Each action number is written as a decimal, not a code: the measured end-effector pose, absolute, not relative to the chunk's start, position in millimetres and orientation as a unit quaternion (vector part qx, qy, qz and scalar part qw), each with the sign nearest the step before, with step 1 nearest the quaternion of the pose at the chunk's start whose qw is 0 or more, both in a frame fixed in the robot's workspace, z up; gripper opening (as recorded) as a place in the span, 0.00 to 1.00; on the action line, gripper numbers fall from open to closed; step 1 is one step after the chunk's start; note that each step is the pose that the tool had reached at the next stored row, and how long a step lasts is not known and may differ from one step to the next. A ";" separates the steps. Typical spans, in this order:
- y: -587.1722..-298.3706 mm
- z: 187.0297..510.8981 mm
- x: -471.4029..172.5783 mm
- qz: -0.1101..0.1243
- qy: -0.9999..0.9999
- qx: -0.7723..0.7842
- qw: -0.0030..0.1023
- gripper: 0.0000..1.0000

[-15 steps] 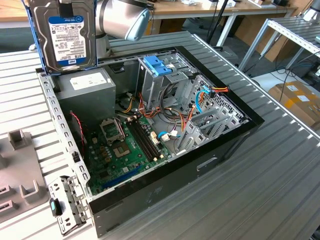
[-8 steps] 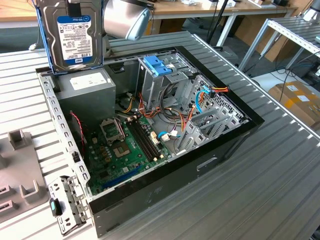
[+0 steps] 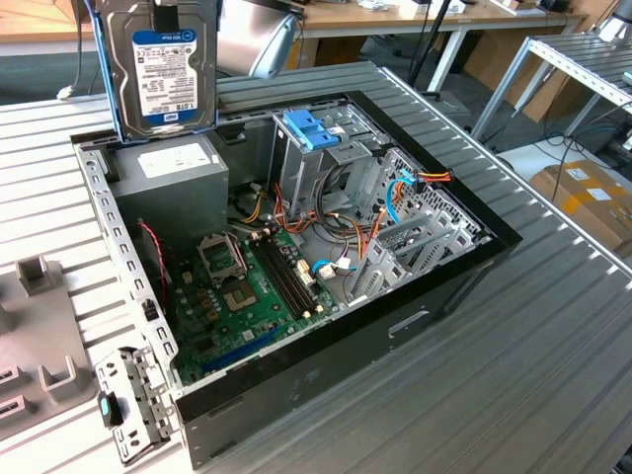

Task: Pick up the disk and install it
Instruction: 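Pick up the disk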

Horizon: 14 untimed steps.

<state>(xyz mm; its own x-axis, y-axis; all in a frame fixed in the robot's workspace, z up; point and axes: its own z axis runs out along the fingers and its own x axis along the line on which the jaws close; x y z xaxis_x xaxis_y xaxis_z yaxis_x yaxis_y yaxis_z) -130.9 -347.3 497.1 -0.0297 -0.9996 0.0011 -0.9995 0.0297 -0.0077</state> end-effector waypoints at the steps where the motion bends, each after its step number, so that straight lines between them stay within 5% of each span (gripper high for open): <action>1: -347.3 497.1 -127.6 -0.003 0.718 -0.697 0.002 0.35; 14: -347.3 497.1 -95.0 -0.003 0.718 -0.697 0.002 0.35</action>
<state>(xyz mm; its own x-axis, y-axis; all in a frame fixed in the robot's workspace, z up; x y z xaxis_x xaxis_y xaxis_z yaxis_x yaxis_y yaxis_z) -95.0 -347.3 497.1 -0.0297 -0.9996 0.0010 -0.9995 0.0297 -0.0078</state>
